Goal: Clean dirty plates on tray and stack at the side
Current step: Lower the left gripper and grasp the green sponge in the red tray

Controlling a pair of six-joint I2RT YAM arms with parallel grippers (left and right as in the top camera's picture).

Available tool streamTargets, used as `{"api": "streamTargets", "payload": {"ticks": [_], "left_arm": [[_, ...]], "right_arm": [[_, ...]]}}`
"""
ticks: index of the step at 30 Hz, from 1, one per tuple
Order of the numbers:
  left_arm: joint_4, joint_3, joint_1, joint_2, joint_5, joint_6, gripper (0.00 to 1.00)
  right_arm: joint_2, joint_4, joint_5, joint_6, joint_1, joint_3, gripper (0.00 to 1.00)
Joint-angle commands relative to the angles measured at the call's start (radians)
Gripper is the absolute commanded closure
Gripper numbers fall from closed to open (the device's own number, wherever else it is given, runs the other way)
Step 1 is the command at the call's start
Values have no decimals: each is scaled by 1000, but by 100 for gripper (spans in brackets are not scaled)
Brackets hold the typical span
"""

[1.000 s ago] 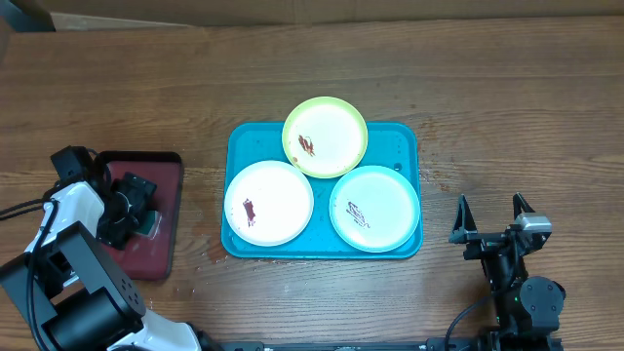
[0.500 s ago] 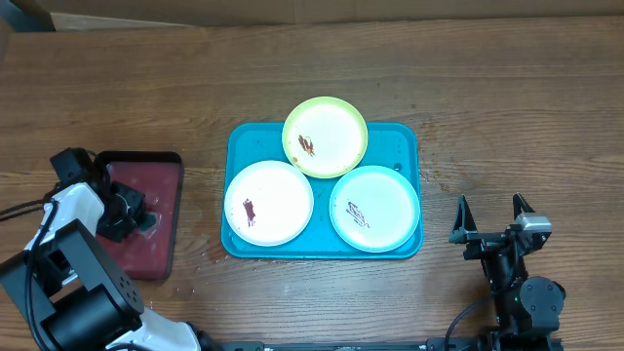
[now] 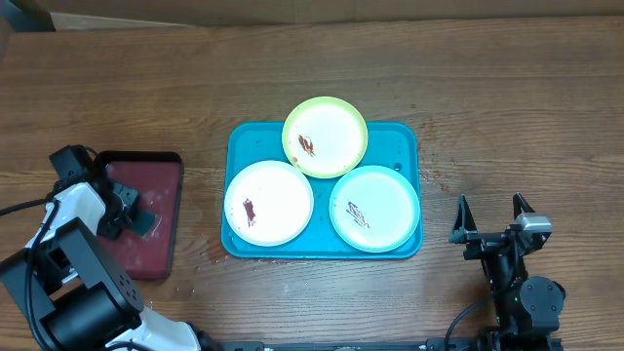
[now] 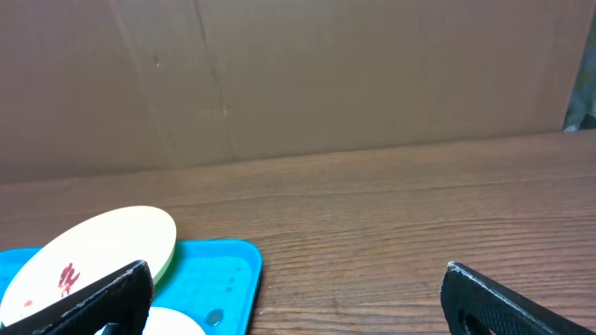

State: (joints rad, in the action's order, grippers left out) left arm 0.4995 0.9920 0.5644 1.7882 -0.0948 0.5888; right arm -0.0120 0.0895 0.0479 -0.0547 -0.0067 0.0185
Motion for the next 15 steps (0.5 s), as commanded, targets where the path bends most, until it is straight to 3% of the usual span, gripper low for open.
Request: {"api": "streamTargets", "payload": {"ticks": [1, 2, 5, 7, 8, 15], "left_arm": [[8, -26, 5, 36, 9, -6, 91], [13, -26, 5, 36, 10, -5, 96], [29, -26, 5, 36, 22, -6, 92], [53, -26, 5, 36, 47, -6, 14], [66, -26, 5, 36, 68, -6, 0], [159, -26, 4, 36, 329, -6, 0]], "right_arm": [[9, -8, -2, 3, -3, -10, 0], [9, -8, -2, 3, -3, -10, 0], [9, -8, -2, 3, -3, -10, 0], [9, -8, -2, 3, -3, -10, 0], [9, -8, -2, 3, -3, -10, 0], [9, -8, -2, 3, -3, -10, 0]]}}
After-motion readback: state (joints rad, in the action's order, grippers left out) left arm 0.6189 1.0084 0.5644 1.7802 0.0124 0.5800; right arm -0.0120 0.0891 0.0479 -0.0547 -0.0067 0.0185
